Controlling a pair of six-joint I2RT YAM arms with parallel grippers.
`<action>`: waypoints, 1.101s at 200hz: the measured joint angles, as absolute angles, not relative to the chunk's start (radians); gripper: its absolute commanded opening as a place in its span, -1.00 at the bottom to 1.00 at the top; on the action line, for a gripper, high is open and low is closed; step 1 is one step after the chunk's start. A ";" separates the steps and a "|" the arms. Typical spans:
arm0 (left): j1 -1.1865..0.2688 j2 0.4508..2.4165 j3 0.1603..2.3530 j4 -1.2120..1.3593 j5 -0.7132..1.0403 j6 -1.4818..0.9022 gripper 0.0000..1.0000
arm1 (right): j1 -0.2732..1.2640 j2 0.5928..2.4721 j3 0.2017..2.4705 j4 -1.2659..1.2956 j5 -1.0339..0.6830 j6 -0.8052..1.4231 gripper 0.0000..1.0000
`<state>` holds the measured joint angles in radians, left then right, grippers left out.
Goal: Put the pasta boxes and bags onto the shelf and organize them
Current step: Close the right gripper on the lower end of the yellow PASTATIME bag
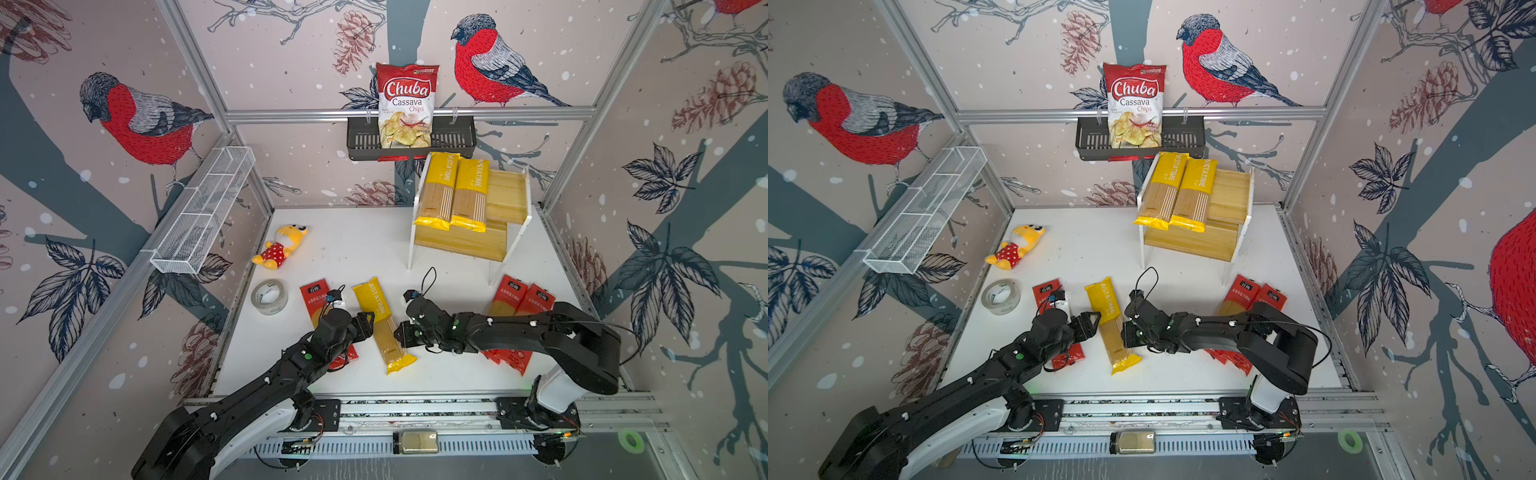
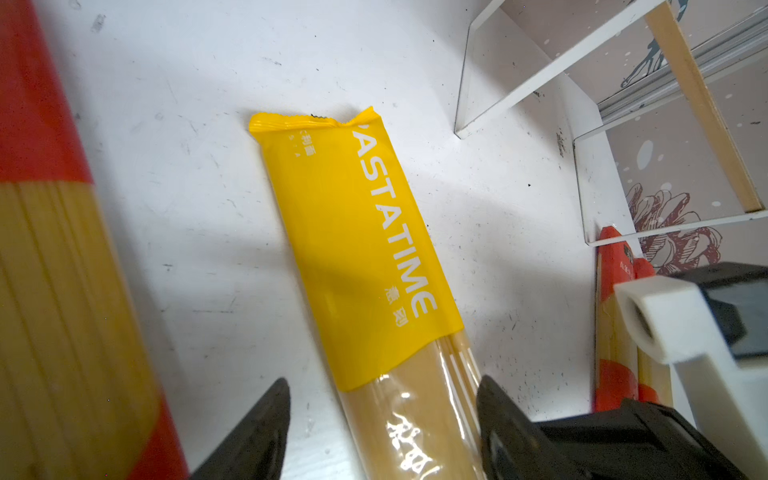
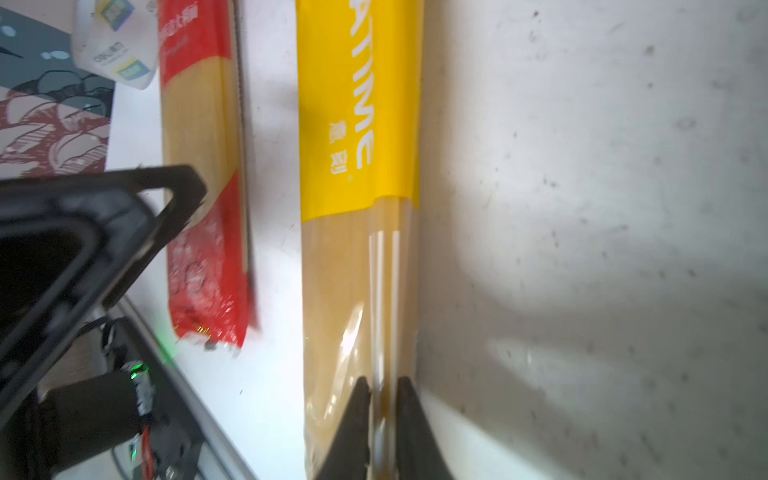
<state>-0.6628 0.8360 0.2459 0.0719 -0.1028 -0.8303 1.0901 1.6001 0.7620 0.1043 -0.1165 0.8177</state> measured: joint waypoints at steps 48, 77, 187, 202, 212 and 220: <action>-0.664 0.897 0.242 0.127 -0.060 -0.834 0.38 | 1.029 1.557 0.723 0.126 -0.110 0.845 -0.30; -0.690 0.967 0.251 0.153 -0.049 -0.838 0.39 | 1.028 1.592 0.731 0.142 -0.084 0.872 -0.21; -0.730 1.029 0.252 0.182 -0.061 -0.864 0.38 | 1.061 1.795 0.863 0.194 -0.120 0.893 -0.07; -0.730 1.029 0.252 0.182 -0.061 -0.864 0.38 | 1.062 1.811 0.876 0.205 -0.136 0.893 -0.09; -0.730 1.027 0.252 0.182 -0.061 -0.864 0.38 | 1.062 1.818 0.882 0.208 -0.144 0.892 -0.11; -0.730 1.024 0.252 0.182 -0.062 -0.864 0.38 | 1.062 1.821 0.885 0.208 -0.149 0.892 -0.12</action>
